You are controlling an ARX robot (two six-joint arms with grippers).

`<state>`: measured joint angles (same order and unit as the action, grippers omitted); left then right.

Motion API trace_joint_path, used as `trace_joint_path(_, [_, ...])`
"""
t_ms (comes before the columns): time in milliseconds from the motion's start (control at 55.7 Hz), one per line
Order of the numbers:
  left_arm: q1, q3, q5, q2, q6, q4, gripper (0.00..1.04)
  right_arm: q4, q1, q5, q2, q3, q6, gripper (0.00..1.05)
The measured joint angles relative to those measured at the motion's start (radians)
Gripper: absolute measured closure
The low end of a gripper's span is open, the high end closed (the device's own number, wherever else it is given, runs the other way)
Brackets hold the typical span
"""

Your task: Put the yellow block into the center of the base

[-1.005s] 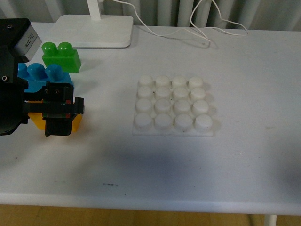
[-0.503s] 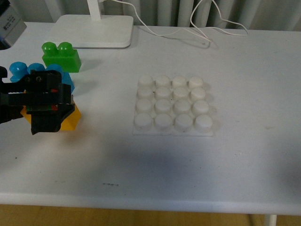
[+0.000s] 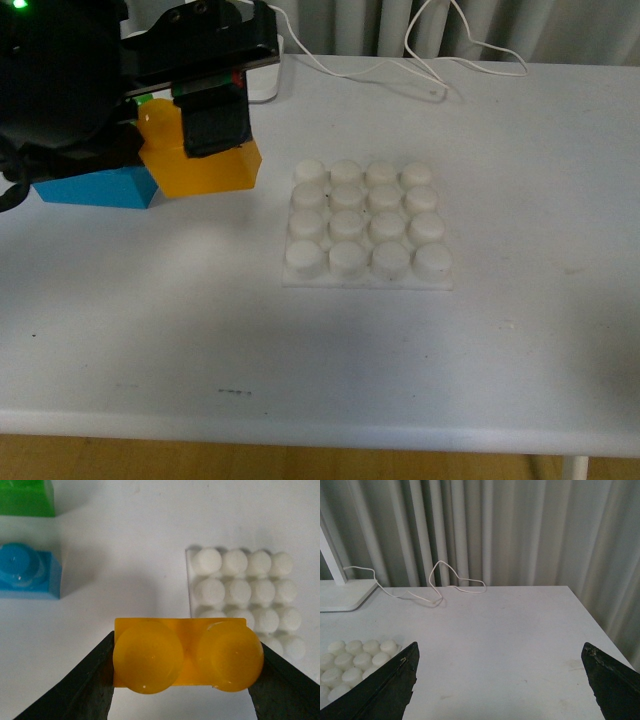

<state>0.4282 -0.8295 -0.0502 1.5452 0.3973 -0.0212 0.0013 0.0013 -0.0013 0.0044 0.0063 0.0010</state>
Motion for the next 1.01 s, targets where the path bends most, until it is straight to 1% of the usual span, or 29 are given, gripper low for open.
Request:
trace_joint_path(180, [0.045, -0.082, -0.037, 0.068, 0.028, -0.003, 0.39, 0.0, 0.0, 0.0, 0.0, 0.0, 0.0, 0.09])
trace_joint_path(521, [0.196, -0.274, -0.137, 0.225, 0.079, -0.039, 0.39, 0.0, 0.0, 0.0, 0.0, 0.0, 0.0, 0.09])
trace_joint_path(772, [0.237, -0.313, -0.17, 0.306, 0.112, -0.044, 0.39, 0.0, 0.0, 0.0, 0.0, 0.0, 0.0, 0.09])
trace_joint_path(1005, [0.259, -0.33, -0.196, 0.374, 0.127, -0.018, 0.39, 0.0, 0.0, 0.0, 0.0, 0.0, 0.0, 0.09])
